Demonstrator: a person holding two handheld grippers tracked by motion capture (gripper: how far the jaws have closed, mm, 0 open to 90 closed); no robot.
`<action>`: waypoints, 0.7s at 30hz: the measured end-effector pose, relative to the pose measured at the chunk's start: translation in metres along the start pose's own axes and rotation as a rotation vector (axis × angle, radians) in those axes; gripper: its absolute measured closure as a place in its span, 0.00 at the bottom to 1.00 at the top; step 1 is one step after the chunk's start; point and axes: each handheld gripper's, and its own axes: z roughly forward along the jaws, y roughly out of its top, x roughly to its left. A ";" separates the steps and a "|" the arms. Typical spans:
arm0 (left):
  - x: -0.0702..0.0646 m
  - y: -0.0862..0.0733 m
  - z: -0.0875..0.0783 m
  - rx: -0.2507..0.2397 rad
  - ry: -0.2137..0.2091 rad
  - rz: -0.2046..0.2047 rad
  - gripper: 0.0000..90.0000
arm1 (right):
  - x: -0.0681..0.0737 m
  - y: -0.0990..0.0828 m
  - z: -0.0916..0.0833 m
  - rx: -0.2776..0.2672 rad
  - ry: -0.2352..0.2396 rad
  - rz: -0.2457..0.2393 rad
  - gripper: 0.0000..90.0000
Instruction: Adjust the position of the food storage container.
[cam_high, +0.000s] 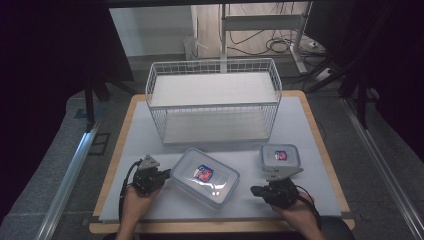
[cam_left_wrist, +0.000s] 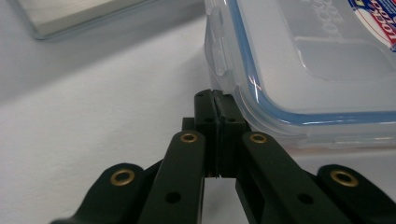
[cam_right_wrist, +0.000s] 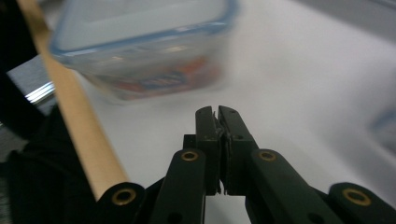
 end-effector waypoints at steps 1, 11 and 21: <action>-0.002 0.000 0.000 0.001 -0.007 0.002 1.00 | 0.003 0.000 0.002 0.006 0.015 -0.005 0.97; -0.025 -0.002 0.001 0.037 -0.015 0.027 1.00 | 0.018 0.004 0.015 0.019 0.031 -0.035 0.97; -0.038 -0.002 0.001 0.057 -0.024 0.033 1.00 | -0.003 0.007 0.013 -0.009 -0.065 0.016 1.00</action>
